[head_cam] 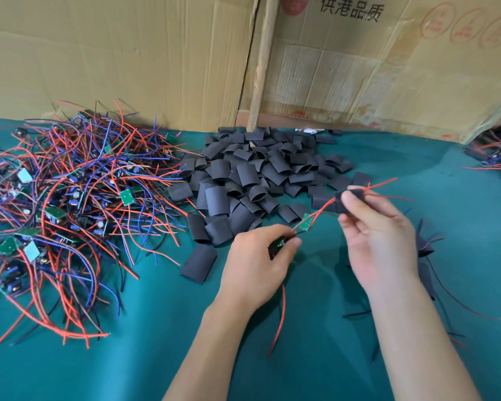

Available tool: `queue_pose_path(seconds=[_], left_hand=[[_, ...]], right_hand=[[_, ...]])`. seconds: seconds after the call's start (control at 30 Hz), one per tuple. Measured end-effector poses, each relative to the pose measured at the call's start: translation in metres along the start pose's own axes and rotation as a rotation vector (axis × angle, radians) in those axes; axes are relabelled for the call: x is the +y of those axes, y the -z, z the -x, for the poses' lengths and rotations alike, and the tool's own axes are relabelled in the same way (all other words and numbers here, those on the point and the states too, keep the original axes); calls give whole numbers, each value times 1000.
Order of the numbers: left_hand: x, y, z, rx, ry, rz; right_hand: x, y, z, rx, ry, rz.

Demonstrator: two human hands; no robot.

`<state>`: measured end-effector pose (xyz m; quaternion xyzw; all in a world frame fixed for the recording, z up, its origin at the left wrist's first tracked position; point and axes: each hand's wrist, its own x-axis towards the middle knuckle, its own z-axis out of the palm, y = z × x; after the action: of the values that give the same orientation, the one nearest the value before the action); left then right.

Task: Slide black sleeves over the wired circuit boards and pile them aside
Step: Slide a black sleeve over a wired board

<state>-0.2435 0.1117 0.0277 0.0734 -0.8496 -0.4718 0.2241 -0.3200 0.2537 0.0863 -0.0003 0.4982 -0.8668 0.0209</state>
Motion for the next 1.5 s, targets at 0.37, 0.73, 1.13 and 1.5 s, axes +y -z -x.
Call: queue_pose_path(seconds=[0.37, 0.73, 1.13, 1.5], left_hand=[[-2, -1, 0, 90, 6, -106], [16, 5, 4, 180, 43, 273], [11, -1, 0, 98, 206, 445], [5, 3, -1, 144, 188, 317]], right_hand=[[-40, 28, -10, 100, 66, -317], [-10, -1, 3, -63, -5, -125], [16, -4, 5, -75, 139, 259], [22, 3, 3, -325, 96, 504]])
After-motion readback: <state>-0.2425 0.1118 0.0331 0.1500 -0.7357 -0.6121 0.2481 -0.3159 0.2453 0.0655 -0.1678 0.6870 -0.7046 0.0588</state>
